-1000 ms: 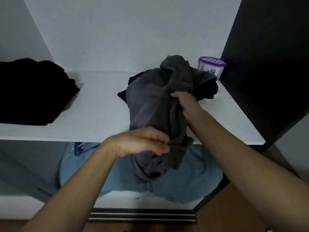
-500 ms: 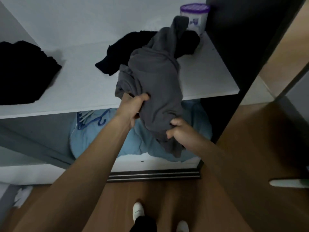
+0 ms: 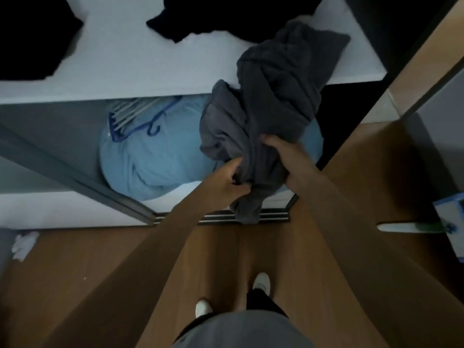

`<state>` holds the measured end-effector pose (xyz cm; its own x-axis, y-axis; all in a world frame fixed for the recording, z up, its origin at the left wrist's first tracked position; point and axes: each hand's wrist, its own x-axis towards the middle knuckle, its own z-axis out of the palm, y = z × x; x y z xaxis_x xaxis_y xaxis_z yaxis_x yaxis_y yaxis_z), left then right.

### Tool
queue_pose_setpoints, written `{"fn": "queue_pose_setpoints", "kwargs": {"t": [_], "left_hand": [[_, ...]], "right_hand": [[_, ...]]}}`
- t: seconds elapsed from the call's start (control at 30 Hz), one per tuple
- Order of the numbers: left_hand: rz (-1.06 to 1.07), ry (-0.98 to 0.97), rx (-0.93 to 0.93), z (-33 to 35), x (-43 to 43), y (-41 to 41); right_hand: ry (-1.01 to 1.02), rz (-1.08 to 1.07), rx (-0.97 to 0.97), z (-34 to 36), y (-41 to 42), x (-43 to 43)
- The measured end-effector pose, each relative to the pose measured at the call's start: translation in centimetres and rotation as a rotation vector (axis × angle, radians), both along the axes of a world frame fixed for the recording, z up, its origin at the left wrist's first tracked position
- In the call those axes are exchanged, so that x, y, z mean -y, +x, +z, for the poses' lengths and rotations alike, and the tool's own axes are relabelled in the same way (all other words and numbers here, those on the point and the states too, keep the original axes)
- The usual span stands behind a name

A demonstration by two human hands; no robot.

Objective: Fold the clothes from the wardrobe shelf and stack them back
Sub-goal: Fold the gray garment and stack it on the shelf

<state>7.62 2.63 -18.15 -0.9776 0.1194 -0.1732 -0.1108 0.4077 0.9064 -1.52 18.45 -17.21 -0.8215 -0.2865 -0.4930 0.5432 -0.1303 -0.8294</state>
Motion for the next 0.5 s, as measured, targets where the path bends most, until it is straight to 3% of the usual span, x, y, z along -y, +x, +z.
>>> {"fn": "queue_pose_setpoints", "kwargs": {"t": [0.1, 0.17, 0.27, 0.4, 0.5], "left_hand": [[0.044, 0.137, 0.010, -0.5, 6.0, 5.3], [0.283, 0.335, 0.043, -0.7, 10.7, 9.1], [0.560, 0.436, 0.019, -1.6, 15.9, 12.7], [0.400, 0.571, -0.065, -1.2, 19.3, 14.2], [0.246, 0.238, 0.036, -0.4, 20.4, 14.6]], "right_hand": [[-0.194, -0.089, 0.069, -1.6, 4.3, 2.7], [-0.273, -0.112, 0.101, -1.9, 6.7, 4.5], [-0.307, -0.136, 0.126, -1.9, 10.3, 7.9], [-0.281, -0.060, 0.184, -1.4, 15.2, 12.7], [-0.243, -0.107, 0.161, -1.9, 18.1, 14.5]]}}
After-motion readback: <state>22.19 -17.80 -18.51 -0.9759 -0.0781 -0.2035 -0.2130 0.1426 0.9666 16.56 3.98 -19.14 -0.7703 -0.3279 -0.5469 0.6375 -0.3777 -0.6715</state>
